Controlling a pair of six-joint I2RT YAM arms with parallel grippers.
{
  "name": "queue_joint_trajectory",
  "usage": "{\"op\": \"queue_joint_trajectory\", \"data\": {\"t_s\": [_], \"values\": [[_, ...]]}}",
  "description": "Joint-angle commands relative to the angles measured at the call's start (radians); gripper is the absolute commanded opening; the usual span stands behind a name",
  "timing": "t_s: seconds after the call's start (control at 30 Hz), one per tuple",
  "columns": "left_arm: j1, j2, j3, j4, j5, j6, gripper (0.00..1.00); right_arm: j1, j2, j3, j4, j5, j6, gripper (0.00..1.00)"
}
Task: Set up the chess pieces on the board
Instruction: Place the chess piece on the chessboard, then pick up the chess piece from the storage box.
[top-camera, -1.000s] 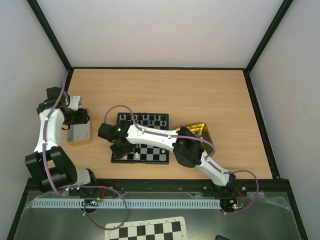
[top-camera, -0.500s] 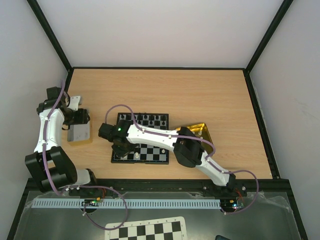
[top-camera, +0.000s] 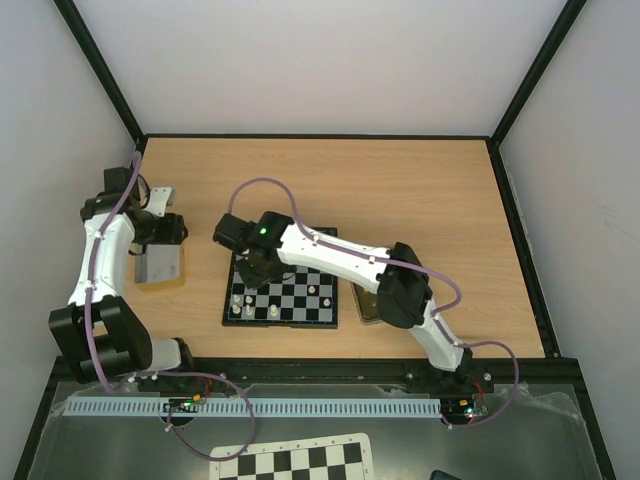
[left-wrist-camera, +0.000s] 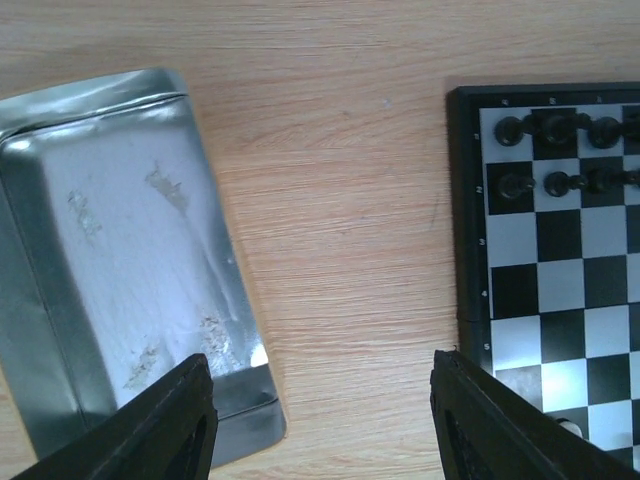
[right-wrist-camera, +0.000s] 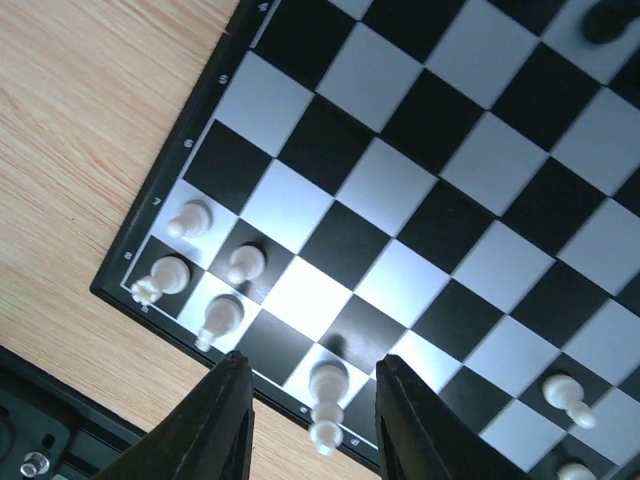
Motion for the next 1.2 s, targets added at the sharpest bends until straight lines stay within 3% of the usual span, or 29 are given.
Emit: {"op": "queue_joint_trajectory", "data": {"t_s": [0.0, 0.23, 0.47, 0.6, 0.83, 1.17], "values": [[-0.063, -0.011, 0.039, -0.053, -0.027, 0.020, 0.60, -0.036, -0.113, -0.084, 0.003, 0.041, 0.030, 0.32], [-0.210, -0.011, 0.080, -0.066, -0.094, 0.006, 0.56, -0.171, -0.348, -0.332, 0.064, 0.109, 0.096, 0.28], [-0.586, 0.029, 0.141, -0.058, -0.292, -0.017, 0.53, -0.404, -0.603, -0.565, 0.133, 0.191, 0.209, 0.31], [-0.680, 0.146, 0.298, -0.114, -0.249, 0.004, 0.52, -0.505, -0.693, -0.634, 0.152, 0.208, 0.226, 0.32], [-0.800, 0.298, 0.457, -0.147, -0.242, 0.036, 0.51, -0.574, -0.758, -0.779, 0.143, 0.189, 0.240, 0.29], [-0.749, 0.237, 0.357, -0.070, -0.182, -0.066, 0.53, -0.581, -0.854, -1.000, 0.105, 0.197, 0.260, 0.28]]}}
